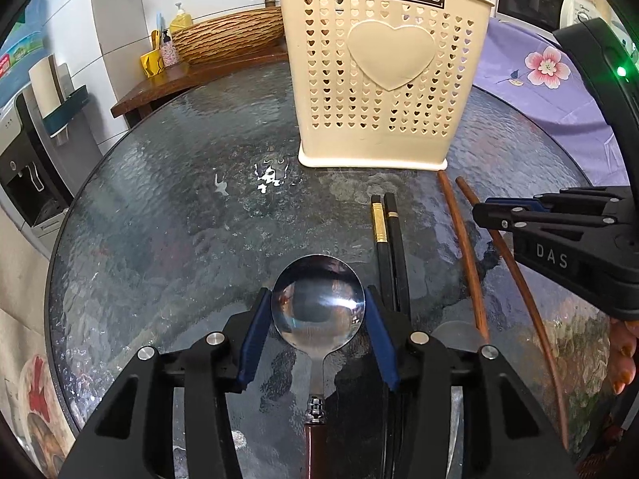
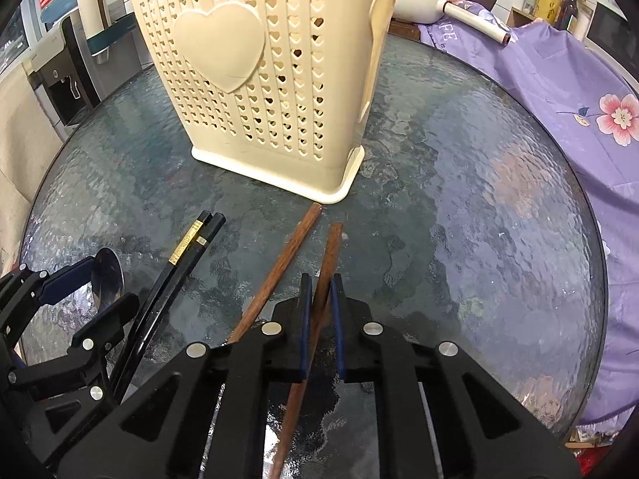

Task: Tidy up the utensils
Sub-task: 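Lift the spoon with the left tool while the right tool lifts its chopstick toward the caddy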

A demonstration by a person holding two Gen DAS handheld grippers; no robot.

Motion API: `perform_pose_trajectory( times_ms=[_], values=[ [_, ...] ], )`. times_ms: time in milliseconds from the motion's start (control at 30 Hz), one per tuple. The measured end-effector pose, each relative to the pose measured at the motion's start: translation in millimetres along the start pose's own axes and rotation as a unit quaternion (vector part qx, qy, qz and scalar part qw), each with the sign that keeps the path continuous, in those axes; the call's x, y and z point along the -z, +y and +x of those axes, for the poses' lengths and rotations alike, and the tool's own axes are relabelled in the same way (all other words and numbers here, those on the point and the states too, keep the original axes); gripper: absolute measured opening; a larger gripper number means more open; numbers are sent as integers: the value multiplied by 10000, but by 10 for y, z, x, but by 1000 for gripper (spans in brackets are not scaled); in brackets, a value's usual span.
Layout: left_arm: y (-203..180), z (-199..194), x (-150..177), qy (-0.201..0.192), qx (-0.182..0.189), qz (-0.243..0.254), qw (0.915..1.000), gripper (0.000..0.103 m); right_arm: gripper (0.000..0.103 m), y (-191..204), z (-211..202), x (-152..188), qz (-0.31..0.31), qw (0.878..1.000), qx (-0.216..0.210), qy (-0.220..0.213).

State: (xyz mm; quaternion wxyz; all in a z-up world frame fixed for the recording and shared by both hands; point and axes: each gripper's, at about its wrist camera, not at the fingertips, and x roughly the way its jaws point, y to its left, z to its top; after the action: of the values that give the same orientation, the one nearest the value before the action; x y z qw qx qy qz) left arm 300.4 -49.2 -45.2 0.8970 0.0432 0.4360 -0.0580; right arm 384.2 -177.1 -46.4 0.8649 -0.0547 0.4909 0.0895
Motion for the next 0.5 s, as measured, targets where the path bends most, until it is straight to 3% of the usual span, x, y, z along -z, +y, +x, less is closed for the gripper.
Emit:
perform_pose_trajectory(
  times_ms=[267, 500],
  values=[
    [104, -228, -86, -393, 135, -139, 9990, 46, 7, -191, -34, 34, 427, 9979, -447, -175],
    [209, -495, -189, -798, 402, -375, 9953, 46, 7, -308, -412, 50, 622, 9919, -774, -788]
  ],
)
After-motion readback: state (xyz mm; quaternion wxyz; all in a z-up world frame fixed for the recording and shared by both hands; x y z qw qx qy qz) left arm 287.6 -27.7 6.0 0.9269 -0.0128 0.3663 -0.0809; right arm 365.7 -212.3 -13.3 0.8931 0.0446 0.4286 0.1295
